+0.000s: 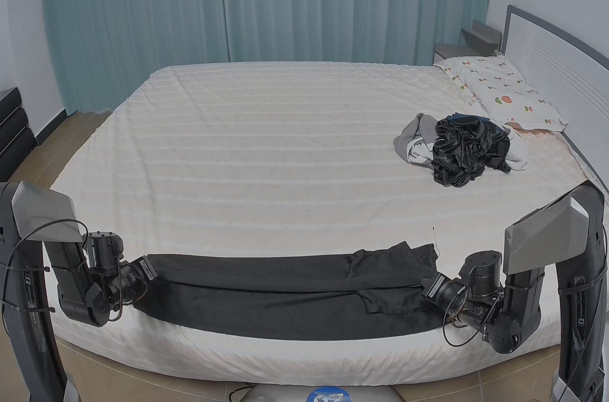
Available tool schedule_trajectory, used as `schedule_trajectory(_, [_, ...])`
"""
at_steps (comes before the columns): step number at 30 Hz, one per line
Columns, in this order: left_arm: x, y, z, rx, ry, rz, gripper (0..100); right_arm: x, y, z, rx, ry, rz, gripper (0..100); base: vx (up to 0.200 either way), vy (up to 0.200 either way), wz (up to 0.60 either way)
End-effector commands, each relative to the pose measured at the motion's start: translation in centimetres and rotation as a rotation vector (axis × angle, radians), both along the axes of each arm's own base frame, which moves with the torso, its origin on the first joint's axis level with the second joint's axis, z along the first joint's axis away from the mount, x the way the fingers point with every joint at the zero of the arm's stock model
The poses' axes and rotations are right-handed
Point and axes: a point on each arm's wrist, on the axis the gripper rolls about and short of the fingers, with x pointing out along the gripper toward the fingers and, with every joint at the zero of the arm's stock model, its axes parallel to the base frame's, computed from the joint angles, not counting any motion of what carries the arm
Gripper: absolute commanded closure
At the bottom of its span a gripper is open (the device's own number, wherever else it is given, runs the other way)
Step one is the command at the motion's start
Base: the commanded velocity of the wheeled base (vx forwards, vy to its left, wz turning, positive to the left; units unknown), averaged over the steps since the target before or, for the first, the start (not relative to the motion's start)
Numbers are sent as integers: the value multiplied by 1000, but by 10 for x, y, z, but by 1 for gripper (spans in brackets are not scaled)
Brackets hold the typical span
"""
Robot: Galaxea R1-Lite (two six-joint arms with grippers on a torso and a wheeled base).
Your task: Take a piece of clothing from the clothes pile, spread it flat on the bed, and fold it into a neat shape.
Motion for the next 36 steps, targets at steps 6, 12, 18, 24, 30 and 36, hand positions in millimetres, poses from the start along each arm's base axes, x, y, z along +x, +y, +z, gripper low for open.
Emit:
schedule_trajectory(6, [-5, -1, -1, 3, 18, -2, 0, -1, 0, -2, -2, -1, 0, 0, 0, 0, 0])
schedule_trajectory(12, [-10, 3, 12, 35, 31, 7, 0, 0, -1, 9, 18, -30, -8, 0, 0, 0, 0])
schedule_trajectory(18, [-15, 15, 51, 30, -36, 37, 0, 6, -11, 27, 58, -83, -43, 0, 0, 0, 0])
schedule_trajectory(24, [-13, 21, 76, -133, -24, -163, 0, 10, -22, 30, 147, -71, -64, 0, 0, 0, 0])
schedule_trajectory(30, [11, 34, 71, -117, 60, -328, 0, 10, -25, 27, 179, -48, -37, 0, 0, 0, 0])
schedule_trajectory(36, [23, 41, 41, -51, 161, -441, 0, 9, -22, 17, 169, -16, -25, 0, 0, 0, 0])
